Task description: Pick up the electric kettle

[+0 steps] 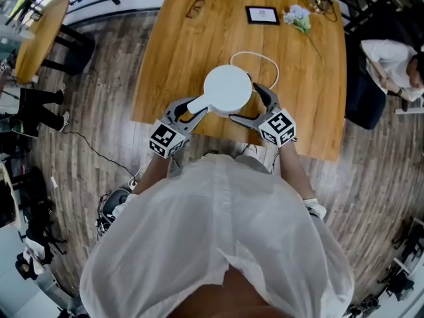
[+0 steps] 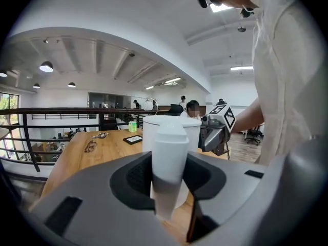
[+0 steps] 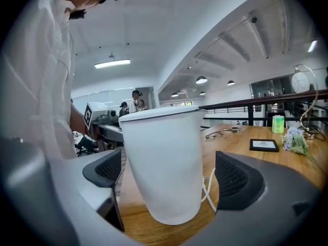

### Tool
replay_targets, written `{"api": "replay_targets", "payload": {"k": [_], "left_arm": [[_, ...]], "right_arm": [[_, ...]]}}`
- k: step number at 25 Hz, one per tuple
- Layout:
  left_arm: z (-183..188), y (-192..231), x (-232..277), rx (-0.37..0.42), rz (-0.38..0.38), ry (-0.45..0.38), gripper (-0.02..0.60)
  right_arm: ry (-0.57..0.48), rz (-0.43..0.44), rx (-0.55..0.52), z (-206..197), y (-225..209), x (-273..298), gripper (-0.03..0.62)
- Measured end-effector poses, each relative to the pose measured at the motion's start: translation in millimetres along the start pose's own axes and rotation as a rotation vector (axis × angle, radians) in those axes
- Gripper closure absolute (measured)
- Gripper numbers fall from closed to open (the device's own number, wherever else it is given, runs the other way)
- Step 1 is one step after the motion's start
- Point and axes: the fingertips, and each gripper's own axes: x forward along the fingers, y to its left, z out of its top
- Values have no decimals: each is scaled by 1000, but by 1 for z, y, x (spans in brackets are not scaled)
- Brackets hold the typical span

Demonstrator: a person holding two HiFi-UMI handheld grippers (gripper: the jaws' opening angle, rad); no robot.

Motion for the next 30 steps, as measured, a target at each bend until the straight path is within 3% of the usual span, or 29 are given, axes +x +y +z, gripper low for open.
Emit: {"api": "replay_targets", "payload": {"k": [8, 30], "left_arm": [[1, 4, 0, -9, 20, 19, 440], [10, 1, 0, 7, 7, 12, 452]], "right_arm": [[111, 80, -101, -10, 4, 34, 49], [180, 98, -60, 1, 7, 34, 48]]}}
